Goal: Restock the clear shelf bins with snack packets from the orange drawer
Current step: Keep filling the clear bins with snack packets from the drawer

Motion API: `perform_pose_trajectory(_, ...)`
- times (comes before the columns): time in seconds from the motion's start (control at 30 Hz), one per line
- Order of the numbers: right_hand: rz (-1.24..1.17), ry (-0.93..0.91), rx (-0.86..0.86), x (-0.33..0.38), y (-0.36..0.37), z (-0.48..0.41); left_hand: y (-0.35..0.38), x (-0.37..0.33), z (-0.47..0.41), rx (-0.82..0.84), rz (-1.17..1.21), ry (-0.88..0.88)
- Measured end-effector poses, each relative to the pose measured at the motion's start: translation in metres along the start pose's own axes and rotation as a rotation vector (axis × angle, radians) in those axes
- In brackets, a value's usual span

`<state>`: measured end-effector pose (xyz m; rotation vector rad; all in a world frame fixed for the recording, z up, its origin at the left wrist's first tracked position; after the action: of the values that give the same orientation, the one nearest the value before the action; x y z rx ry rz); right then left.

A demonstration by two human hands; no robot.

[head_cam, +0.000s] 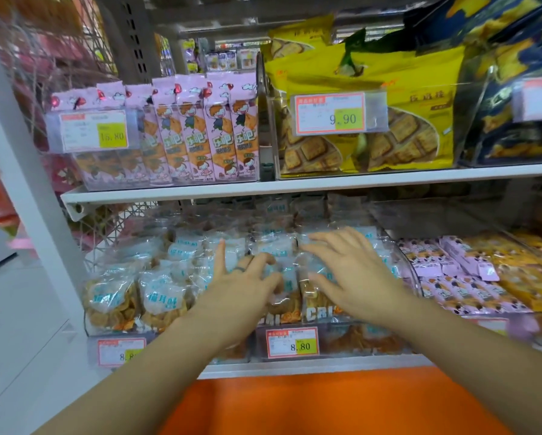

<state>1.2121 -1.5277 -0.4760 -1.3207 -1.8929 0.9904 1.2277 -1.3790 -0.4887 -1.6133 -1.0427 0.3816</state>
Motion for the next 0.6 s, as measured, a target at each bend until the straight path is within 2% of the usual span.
perform_pose_trajectory(0.1, 0.184, -0.012, 0.231, -0.02, 0.016, 0.039, -0.002, -0.019, 0.002, -0.057, 0.074, -0.023)
perform_pose_trajectory(0.13, 0.235, 0.005, 0.321, -0.026, 0.022, 0.046, 0.004, -0.029, 0.001, -0.003, 0.11, -0.02)
perform_pose_trajectory(0.23, 0.225, -0.014, 0.375, -0.029, 0.021, 0.052, 0.024, -0.047, 0.0, 0.092, 0.011, 0.044)
perform_pose_trajectory(0.3, 0.092, -0.059, 0.314, -0.037, 0.014, 0.053, 0.024, -0.044, 0.001, 0.129, 0.026, -0.017)
perform_pose_trajectory(0.4, 0.004, 0.028, 0.173, -0.071, -0.001, 0.039, -0.003, -0.043, -0.018, -0.036, 0.08, -0.108)
perform_pose_trajectory(0.47, 0.001, 0.107, 0.161, -0.094, -0.005, 0.029, -0.011, -0.055, -0.038, -0.071, 0.111, -0.127)
perform_pose_trajectory(0.6, -0.076, 0.176, 0.193, -0.121, 0.001, 0.016, 0.0, -0.085, -0.093, -0.001, 0.154, -0.197)
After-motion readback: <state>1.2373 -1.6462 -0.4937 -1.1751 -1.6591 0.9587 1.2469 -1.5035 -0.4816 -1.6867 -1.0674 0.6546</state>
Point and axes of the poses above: each hand's wrist, its own z-axis away from the middle knuckle, its own y-axis out of the palm, x = y × z, the point moved 6 cm from there along -z, towards the middle knuckle, and after that the axes turned 7 degrees about -x, right-handed, at the moved point
